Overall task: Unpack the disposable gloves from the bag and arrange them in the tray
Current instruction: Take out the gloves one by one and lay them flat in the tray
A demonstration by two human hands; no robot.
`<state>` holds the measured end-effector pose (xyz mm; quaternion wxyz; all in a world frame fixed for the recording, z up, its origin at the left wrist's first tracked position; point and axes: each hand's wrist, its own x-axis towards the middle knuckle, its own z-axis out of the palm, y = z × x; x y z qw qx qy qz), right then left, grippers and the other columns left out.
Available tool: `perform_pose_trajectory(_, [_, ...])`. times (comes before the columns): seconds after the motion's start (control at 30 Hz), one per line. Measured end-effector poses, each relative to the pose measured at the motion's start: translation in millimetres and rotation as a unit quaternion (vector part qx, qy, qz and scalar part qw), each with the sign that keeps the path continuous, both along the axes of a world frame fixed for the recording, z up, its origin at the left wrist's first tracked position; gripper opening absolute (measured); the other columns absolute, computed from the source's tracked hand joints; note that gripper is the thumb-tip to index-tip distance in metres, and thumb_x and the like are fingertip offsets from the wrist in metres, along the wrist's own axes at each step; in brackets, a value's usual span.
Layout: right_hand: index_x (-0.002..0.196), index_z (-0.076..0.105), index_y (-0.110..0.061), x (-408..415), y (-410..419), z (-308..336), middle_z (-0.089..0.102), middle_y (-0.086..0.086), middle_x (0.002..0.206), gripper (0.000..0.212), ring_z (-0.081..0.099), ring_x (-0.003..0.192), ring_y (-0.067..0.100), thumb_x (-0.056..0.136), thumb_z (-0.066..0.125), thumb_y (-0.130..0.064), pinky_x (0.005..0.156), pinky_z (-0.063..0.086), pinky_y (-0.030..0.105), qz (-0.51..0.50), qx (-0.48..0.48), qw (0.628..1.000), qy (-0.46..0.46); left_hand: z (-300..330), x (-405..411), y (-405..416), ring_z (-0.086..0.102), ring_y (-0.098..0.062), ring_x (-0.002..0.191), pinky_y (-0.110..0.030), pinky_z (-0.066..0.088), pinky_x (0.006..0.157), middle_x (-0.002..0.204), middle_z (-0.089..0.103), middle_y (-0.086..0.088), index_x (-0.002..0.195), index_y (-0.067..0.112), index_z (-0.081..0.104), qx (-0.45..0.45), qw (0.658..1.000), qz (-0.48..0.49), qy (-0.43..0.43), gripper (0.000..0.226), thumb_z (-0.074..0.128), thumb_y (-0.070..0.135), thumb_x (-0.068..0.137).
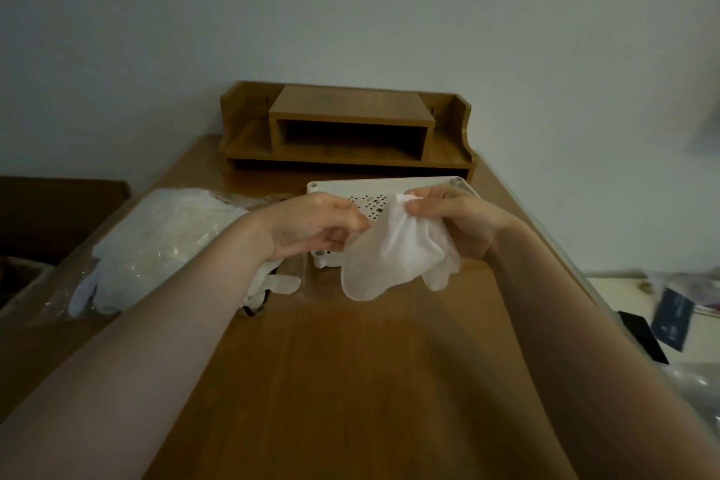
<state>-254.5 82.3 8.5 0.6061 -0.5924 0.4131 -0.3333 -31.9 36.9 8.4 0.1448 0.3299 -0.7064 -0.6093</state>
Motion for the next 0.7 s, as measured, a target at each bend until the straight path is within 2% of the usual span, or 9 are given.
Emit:
perform_pose_trajectory(0.1, [0.103, 0.057, 0.001, -11, -3, -3, 0.059, 0.013, 0.093, 0.037, 0.062, 0.085, 0.025, 0.079, 0.067, -0.027, 0.069, 0.055, 0.03, -0.01, 0.013, 0.999, 0.044, 1, -4, 3, 0.068, -0.017, 0.081, -0.024, 0.055, 0.072, 0.087, 0.068, -0.006, 0.07, 0.012, 0.059, 0.065, 0.995, 0.017, 0.068, 0.009, 0.066, 0.016, 0.073])
perform_pose_trajectory(0.13, [0.106, 0.057, 0.0, -14, -5, -5, 0.059, 0.013, 0.096, 0.036, 0.062, 0.089, 0.026, 0.083, 0.066, -0.025, 0.074, 0.054, 0.032, -0.021, 0.012, 0.998, 0.053, -1, -8, 2, 0.066, -0.015, 0.075, -0.024, 0.056, 0.068, 0.082, 0.065, -0.005, 0.067, 0.014, 0.054, 0.071, 0.992, 0.046, 0.09, 0.016, 0.066, 0.011, 0.077])
perform_pose_trajectory(0.2, [0.116, 0.056, -0.003, -18, -11, -12, 0.058, 0.011, 0.104, 0.035, 0.061, 0.099, 0.025, 0.09, 0.061, -0.025, 0.085, 0.053, 0.036, -0.075, -0.001, 0.993, 0.089, -7, -20, -3, 0.062, -0.015, 0.076, -0.024, 0.055, 0.066, 0.083, 0.06, -0.004, 0.076, 0.014, 0.053, 0.04, 0.988, 0.124, 0.08, 0.018, 0.063, 0.003, 0.085])
perform_pose_trajectory(0.3, [0.13, 0.051, -0.014, -20, -15, -24, 0.055, 0.001, 0.123, 0.043, 0.053, 0.117, 0.023, 0.091, 0.06, -0.03, 0.104, 0.042, 0.039, -0.174, 0.014, 0.967, 0.188, -23, -42, -8, 0.053, -0.017, 0.081, -0.024, 0.044, 0.063, 0.088, 0.054, -0.002, 0.09, 0.014, 0.057, -0.04, 0.978, 0.203, -0.019, 0.011, 0.056, 0.003, 0.088])
perform_pose_trajectory(0.4, [0.14, 0.043, -0.014, -21, -15, -33, 0.046, 0.004, 0.14, 0.055, 0.043, 0.13, 0.025, 0.091, 0.061, -0.033, 0.112, 0.032, 0.041, -0.188, 0.048, 0.939, 0.284, -38, -50, -11, 0.048, -0.013, 0.073, -0.023, 0.039, 0.058, 0.087, 0.053, -0.002, 0.095, 0.011, 0.06, -0.135, 0.953, 0.207, -0.174, 0.014, 0.05, 0.005, 0.088])
perform_pose_trajectory(0.43, [0.138, 0.045, -0.015, -22, -15, -33, 0.046, 0.003, 0.141, 0.056, 0.044, 0.129, 0.026, 0.089, 0.062, -0.035, 0.112, 0.032, 0.044, -0.166, 0.05, 0.935, 0.31, -39, -48, -11, 0.047, -0.014, 0.07, -0.025, 0.039, 0.056, 0.084, 0.052, -0.003, 0.091, 0.012, 0.06, -0.136, 0.948, 0.197, -0.208, 0.013, 0.05, 0.005, 0.086])
perform_pose_trajectory(0.5, [0.13, 0.053, -0.015, -20, -14, -31, 0.057, 0.004, 0.131, 0.05, 0.053, 0.119, 0.026, 0.086, 0.065, -0.036, 0.107, 0.039, 0.046, -0.105, 0.072, 0.939, 0.321, -40, -41, -12, 0.05, -0.018, 0.071, -0.027, 0.04, 0.058, 0.082, 0.051, -0.003, 0.082, 0.014, 0.056, -0.126, 0.942, 0.166, -0.263, 0.009, 0.052, 0.006, 0.082])
perform_pose_trajectory(0.6, [0.118, 0.06, -0.008, -16, -9, -32, 0.067, 0.01, 0.114, 0.036, 0.064, 0.105, 0.029, 0.087, 0.066, -0.026, 0.098, 0.049, 0.045, -0.062, 0.104, 0.955, 0.271, -38, -31, -12, 0.042, -0.019, 0.063, -0.03, 0.033, 0.057, 0.073, 0.044, -0.007, 0.076, 0.015, 0.052, -0.137, 0.932, 0.131, -0.309, 0.007, 0.053, 0.011, 0.081])
perform_pose_trajectory(0.7, [0.109, 0.064, -0.003, -16, -6, -31, 0.068, 0.014, 0.104, 0.028, 0.065, 0.098, 0.032, 0.089, 0.063, -0.022, 0.092, 0.053, 0.041, -0.055, 0.069, 0.967, 0.237, -28, -28, -9, 0.037, -0.016, 0.051, -0.027, 0.028, 0.049, 0.063, 0.044, -0.004, 0.071, 0.011, 0.053, -0.11, 0.932, 0.136, -0.318, 0.022, 0.059, 0.028, 0.084])
